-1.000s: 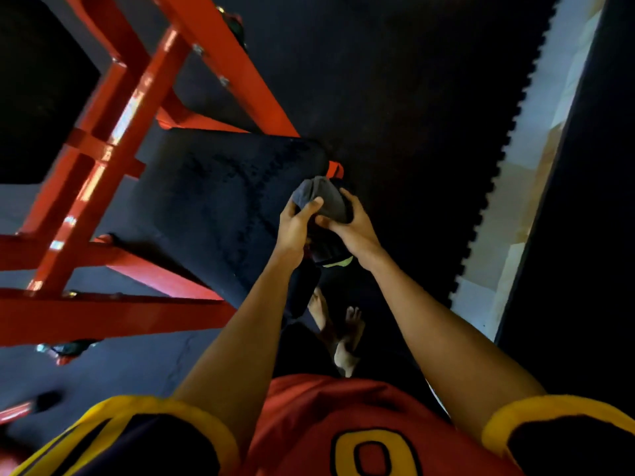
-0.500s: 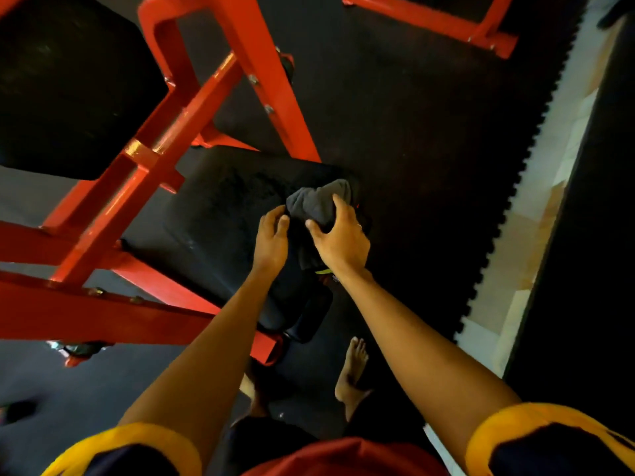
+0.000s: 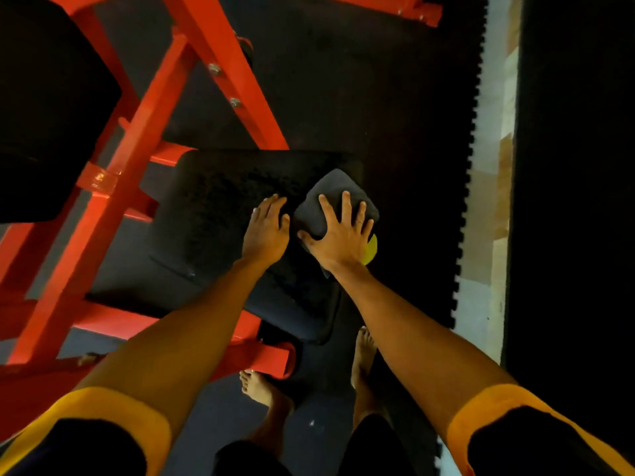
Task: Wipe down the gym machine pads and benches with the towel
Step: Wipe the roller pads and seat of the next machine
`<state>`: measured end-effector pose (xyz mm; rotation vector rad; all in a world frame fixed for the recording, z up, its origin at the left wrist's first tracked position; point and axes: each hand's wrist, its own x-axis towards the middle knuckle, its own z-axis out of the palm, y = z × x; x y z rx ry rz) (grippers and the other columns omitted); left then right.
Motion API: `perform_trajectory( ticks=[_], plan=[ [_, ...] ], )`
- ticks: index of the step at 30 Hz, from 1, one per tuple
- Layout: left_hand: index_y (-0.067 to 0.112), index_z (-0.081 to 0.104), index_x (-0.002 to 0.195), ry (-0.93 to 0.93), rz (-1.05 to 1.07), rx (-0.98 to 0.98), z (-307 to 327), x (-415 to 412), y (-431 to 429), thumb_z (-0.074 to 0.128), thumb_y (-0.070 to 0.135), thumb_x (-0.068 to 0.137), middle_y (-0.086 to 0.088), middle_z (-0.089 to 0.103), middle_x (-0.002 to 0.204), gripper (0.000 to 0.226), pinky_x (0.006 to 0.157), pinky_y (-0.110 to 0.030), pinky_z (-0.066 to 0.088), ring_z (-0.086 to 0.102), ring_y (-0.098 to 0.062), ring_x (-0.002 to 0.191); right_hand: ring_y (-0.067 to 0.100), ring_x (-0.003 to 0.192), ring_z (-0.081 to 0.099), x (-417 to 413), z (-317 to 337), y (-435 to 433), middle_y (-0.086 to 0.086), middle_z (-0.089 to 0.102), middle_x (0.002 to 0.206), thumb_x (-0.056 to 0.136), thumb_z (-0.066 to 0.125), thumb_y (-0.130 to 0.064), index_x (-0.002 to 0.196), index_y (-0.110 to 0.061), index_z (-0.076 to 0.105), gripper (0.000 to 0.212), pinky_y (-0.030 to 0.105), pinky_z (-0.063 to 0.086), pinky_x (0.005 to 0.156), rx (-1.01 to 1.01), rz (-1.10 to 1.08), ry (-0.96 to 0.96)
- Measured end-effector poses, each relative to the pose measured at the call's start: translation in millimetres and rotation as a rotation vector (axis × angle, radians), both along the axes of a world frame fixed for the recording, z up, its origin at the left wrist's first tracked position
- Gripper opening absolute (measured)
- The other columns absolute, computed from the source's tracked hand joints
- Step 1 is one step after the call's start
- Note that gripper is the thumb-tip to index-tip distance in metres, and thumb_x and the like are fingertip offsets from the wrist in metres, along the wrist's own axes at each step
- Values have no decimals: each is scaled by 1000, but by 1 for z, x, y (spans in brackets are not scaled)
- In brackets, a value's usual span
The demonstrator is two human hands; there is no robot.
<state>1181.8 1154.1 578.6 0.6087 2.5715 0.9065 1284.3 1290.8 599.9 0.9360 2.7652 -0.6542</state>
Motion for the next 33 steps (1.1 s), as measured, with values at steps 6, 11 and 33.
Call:
perform_trajectory(
  ticks=[6,11,33],
  plan=[
    [8,45,150,129,-130,-5,-12,-37,25,46,17,106,-12,36,161,44,128,-42,11,24,-29,153,46,157,-1,-15,-11,10,3,0,173,90,56,-74,160,-45,23,82,68,8,123,19,-69,24],
    [8,41,153,203,-157,-8,-20,-56,58,43,19,107,-12,36,162,47,128,-44,10,23,-29,154,46,156,3,-64,-11,56,7,5,173,97,49,-68,160,-40,25,73,65,17,123,-25,-153,59],
    [11,28,159,427,-98,-310,-39,-36,79,24,36,105,-9,22,168,60,128,-47,8,12,-24,157,45,155,13,-122,-24,108,8,24,167,95,51,-67,154,-29,44,70,63,16,123,24,54,29]
  ],
)
